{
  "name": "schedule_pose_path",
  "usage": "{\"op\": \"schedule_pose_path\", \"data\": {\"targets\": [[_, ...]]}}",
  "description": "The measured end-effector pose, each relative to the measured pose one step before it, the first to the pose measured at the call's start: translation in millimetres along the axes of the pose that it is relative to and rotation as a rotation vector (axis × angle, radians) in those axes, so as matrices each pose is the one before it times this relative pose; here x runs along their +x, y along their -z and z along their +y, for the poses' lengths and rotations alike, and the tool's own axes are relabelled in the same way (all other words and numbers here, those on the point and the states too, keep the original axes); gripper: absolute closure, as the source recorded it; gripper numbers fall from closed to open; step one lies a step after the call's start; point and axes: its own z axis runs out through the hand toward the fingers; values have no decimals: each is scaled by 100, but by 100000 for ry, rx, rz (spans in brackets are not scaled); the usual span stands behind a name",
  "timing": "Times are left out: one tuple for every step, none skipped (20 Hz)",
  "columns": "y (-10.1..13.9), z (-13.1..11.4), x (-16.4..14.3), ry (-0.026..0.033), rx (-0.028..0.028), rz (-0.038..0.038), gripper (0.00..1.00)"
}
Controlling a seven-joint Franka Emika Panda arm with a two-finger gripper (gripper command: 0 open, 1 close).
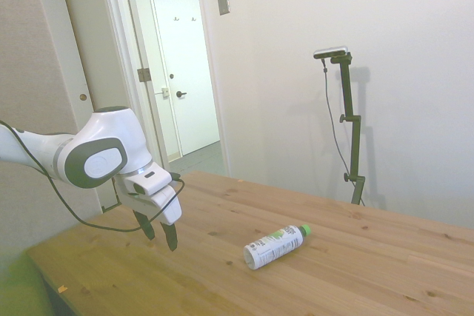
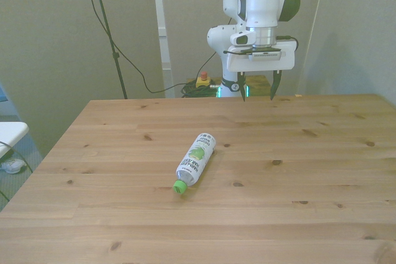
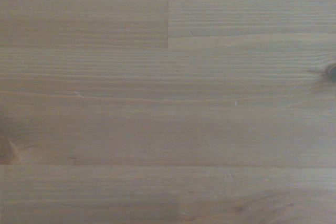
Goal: Stand the water bottle
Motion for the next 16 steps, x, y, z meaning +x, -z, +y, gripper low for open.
{"op": "schedule_pose_path", "data": {"targets": [[-17, 0, 6, 105, 4, -34, 0], [-5, -20, 16, 622, 229, -52, 0], [43, -132, 22, 170, 389, 317, 0], [108, -149, 125, -15, 429, 354, 0], [216, -213, 266, -175, 659, 538, 0], [354, -198, 489, -516, 896, 756, 0], [432, -152, 738, -935, 1066, 978, 0], [546, -192, 966, -996, 934, 1133, 0], [523, -214, 1111, -1186, 850, 1123, 0], [430, -280, 1247, -1253, 734, 1055, 0], [349, -324, 1487, -765, 390, 1907, 0], [220, -378, 1666, -927, 677, 2516, 0], [-29, -347, 1672, -1356, 330, 1145, 0], [-123, -366, 1717, -1223, 183, 1344, 0], [-230, -406, 1761, -1097, 88, 1282, 0], [-353, -409, 1594, -1384, 61, 672, 0]]}}
